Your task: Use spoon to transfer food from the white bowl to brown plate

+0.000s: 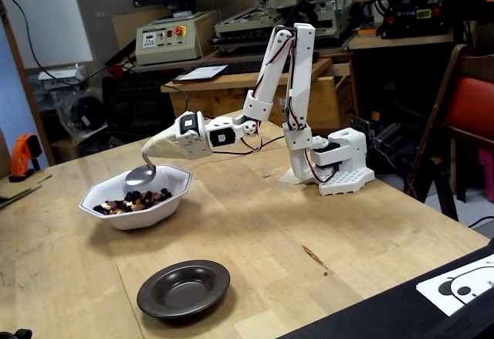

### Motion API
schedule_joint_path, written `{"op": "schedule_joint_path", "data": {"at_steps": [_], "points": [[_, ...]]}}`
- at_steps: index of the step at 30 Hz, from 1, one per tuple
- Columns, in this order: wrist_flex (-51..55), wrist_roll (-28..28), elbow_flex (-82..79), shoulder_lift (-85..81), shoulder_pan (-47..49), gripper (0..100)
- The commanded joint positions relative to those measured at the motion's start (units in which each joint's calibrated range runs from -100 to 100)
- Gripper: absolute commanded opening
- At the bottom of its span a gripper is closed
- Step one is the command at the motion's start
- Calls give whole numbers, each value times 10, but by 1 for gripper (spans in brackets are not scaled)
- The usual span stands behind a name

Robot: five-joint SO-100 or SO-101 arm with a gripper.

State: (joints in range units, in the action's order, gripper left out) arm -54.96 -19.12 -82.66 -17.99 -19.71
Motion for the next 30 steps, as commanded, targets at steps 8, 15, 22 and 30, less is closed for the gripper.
{"op": "schedule_joint_path", "data": {"at_steps": [8, 15, 22, 30], "points": [[-8, -37, 29, -4, -6, 3], [-8, -37, 13, -3, -4, 3], [-8, -34, -26, -4, 21, 3], [-8, -33, -26, -1, 49, 3]]}}
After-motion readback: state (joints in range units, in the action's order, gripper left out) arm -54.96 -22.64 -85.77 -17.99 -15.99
